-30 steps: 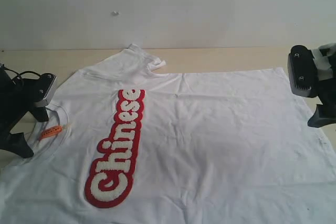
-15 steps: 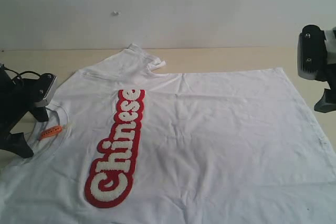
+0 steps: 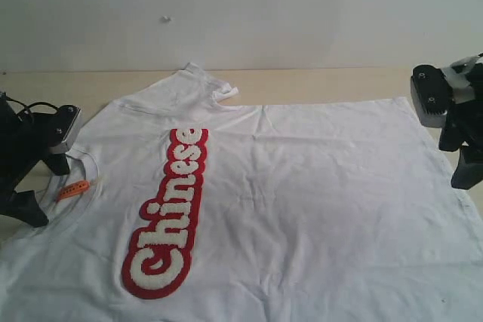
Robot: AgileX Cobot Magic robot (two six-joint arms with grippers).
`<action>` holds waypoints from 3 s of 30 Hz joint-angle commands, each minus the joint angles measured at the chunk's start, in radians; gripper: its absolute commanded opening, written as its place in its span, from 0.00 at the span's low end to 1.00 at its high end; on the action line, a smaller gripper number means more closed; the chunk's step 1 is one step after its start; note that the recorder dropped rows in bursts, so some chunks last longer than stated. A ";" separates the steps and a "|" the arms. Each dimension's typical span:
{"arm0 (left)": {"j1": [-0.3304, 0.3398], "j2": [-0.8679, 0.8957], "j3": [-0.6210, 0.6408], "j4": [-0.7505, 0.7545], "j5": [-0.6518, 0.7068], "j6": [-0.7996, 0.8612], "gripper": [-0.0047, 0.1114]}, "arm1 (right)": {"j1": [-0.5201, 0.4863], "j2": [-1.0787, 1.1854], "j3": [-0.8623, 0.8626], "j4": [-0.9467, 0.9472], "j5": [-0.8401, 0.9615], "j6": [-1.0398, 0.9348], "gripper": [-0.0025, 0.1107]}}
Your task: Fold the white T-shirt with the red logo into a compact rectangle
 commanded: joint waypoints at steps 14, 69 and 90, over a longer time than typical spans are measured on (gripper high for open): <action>0.000 0.019 0.014 -0.009 -0.007 0.007 0.85 | -0.098 0.208 -0.082 0.071 -0.187 -0.181 0.59; 0.000 0.019 0.014 -0.022 -0.007 0.007 0.85 | -0.098 0.208 -0.093 0.098 -0.168 -0.165 0.59; 0.000 0.019 0.014 -0.022 -0.007 0.007 0.85 | -0.098 0.252 -0.093 0.103 -0.173 -0.196 0.59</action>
